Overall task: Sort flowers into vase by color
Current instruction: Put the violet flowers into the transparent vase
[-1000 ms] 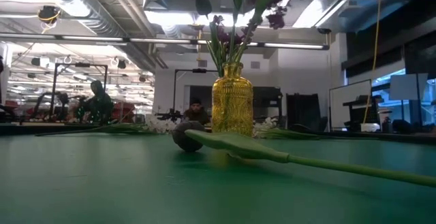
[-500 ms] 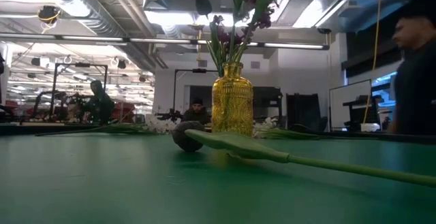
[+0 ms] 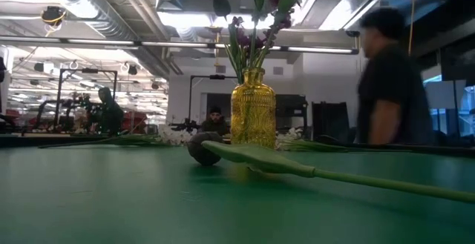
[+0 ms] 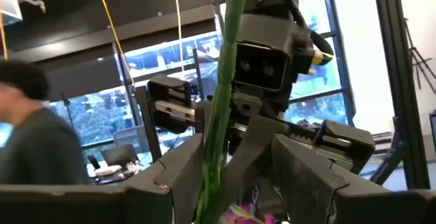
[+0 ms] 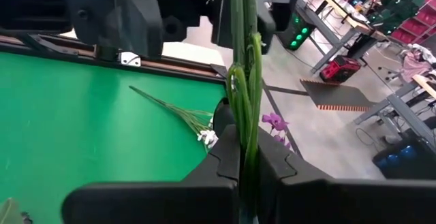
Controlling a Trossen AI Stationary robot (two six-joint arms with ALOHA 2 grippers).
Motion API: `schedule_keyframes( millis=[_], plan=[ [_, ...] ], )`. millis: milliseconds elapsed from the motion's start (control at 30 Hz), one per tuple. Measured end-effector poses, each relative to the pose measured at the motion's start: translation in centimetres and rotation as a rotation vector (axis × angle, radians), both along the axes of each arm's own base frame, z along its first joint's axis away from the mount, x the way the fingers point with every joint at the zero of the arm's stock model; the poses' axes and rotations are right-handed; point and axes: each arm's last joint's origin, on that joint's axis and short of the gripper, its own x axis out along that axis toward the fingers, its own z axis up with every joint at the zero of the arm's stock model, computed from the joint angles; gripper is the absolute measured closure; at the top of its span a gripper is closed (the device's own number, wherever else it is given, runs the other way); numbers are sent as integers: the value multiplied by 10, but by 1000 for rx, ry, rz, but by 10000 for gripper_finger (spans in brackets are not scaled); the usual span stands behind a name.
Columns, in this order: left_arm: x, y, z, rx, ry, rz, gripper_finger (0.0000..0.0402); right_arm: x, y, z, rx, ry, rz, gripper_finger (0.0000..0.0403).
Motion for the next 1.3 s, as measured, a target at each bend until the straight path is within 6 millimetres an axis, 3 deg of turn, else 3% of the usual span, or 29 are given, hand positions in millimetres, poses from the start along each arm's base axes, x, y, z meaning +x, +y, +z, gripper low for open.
schedule_keyframes(
  millis=[300, 433, 633, 867, 1000, 1300],
  plan=[
    [4, 1, -2, 16, 9, 36, 247, -1, 0, -2, 7, 21, 3, 391],
    [3, 2, -1, 9, 4, 71, 289, 0, 0, -2, 7, 21, 3, 391],
    [4, 3, -2, 3, 9, 101, 384, 0, 0, -3, 7, 23, 2, 391],
    [4, 3, -2, 6, 10, 106, 397, 0, 0, -3, 6, 27, 3, 382],
    [4, 3, -2, 1, 11, 103, 399, -4, 0, -2, -4, 41, -1, 342],
    [3, 1, -1, 1, 2, 101, 401, -19, 4, 7, -24, 23, -47, 202]
  ],
)
